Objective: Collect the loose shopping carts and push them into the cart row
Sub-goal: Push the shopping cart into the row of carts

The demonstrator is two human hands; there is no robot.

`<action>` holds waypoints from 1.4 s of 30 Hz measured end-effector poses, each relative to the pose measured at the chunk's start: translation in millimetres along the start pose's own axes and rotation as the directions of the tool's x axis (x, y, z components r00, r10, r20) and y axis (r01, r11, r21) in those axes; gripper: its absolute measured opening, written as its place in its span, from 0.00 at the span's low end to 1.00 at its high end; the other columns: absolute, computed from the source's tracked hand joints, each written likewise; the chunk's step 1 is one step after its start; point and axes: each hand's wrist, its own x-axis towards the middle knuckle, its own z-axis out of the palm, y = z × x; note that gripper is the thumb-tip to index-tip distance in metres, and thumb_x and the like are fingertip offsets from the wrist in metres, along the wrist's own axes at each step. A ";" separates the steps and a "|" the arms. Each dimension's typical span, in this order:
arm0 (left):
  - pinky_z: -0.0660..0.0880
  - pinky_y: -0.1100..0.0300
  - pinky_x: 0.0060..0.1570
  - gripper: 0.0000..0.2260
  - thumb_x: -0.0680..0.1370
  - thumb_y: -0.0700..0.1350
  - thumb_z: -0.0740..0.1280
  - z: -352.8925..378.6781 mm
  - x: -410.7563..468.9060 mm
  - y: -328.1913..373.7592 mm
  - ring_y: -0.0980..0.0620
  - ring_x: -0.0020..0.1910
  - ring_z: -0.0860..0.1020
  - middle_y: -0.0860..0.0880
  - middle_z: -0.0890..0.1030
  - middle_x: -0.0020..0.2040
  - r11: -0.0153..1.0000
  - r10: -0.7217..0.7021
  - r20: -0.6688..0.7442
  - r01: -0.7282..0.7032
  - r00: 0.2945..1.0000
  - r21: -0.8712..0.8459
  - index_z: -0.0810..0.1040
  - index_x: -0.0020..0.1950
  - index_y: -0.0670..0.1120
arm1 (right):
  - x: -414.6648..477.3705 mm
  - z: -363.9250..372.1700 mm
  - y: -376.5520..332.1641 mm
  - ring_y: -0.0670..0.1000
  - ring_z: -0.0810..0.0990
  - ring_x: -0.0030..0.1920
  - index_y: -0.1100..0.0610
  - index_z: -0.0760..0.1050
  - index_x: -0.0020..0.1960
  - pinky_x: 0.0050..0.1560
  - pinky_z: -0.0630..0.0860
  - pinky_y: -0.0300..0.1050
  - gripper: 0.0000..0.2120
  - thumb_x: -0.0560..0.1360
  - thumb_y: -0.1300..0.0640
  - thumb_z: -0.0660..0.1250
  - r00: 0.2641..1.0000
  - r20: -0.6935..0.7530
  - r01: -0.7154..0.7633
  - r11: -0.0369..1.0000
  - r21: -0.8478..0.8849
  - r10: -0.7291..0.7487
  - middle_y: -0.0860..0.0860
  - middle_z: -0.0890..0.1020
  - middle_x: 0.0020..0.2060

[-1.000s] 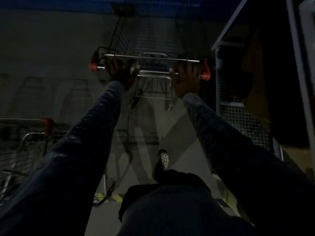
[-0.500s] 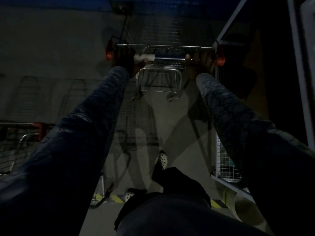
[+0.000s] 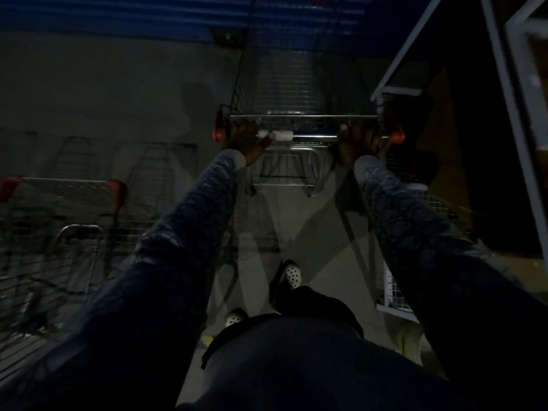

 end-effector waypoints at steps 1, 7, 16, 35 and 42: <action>0.34 0.50 0.70 0.29 0.80 0.67 0.55 2.9 -14.8 -4.3 0.43 0.75 0.63 0.45 0.71 0.73 1.000 0.002 0.004 -0.003 1.000 0.010 0.71 0.72 0.49 | -13.3 7.6 1.1 0.57 0.42 0.80 0.46 0.52 0.81 0.76 0.36 0.65 0.30 0.83 0.36 0.46 0.999 -0.013 -0.031 0.999 0.041 0.032 0.55 0.48 0.81; 0.45 0.48 0.76 0.26 0.82 0.62 0.55 23.9 -100.0 -41.6 0.41 0.75 0.62 0.43 0.70 0.73 0.994 0.055 0.042 -0.051 0.998 -0.099 0.71 0.72 0.45 | -130.9 57.6 -4.1 0.58 0.38 0.80 0.53 0.50 0.81 0.76 0.37 0.64 0.39 0.80 0.31 0.52 0.985 -0.129 -0.079 0.969 0.236 0.112 0.60 0.44 0.80; 0.39 0.41 0.76 0.33 0.75 0.73 0.46 40.5 -253.7 -88.7 0.48 0.74 0.67 0.51 0.78 0.66 0.995 0.072 0.021 -0.073 0.997 0.069 0.77 0.64 0.55 | -292.6 98.6 15.2 0.56 0.38 0.80 0.53 0.46 0.82 0.75 0.38 0.67 0.48 0.74 0.23 0.49 0.991 -0.061 -0.107 0.974 0.199 0.122 0.57 0.44 0.81; 0.46 0.43 0.78 0.40 0.74 0.73 0.43 104.8 -540.8 -104.7 0.41 0.71 0.70 0.44 0.79 0.64 0.998 0.025 -0.053 -0.023 0.998 0.052 0.79 0.63 0.46 | -550.3 156.2 98.6 0.57 0.46 0.79 0.54 0.54 0.79 0.74 0.46 0.70 0.46 0.73 0.23 0.49 1.000 -0.018 0.005 1.000 0.028 -0.004 0.56 0.52 0.79; 0.44 0.41 0.77 0.41 0.74 0.73 0.41 112.7 -622.5 -109.9 0.44 0.74 0.65 0.45 0.77 0.68 0.999 0.001 -0.078 0.003 0.997 0.043 0.76 0.66 0.47 | -631.8 171.0 112.9 0.57 0.41 0.80 0.56 0.48 0.81 0.71 0.34 0.71 0.49 0.74 0.23 0.45 0.999 -0.022 0.030 0.999 0.013 -0.030 0.57 0.47 0.81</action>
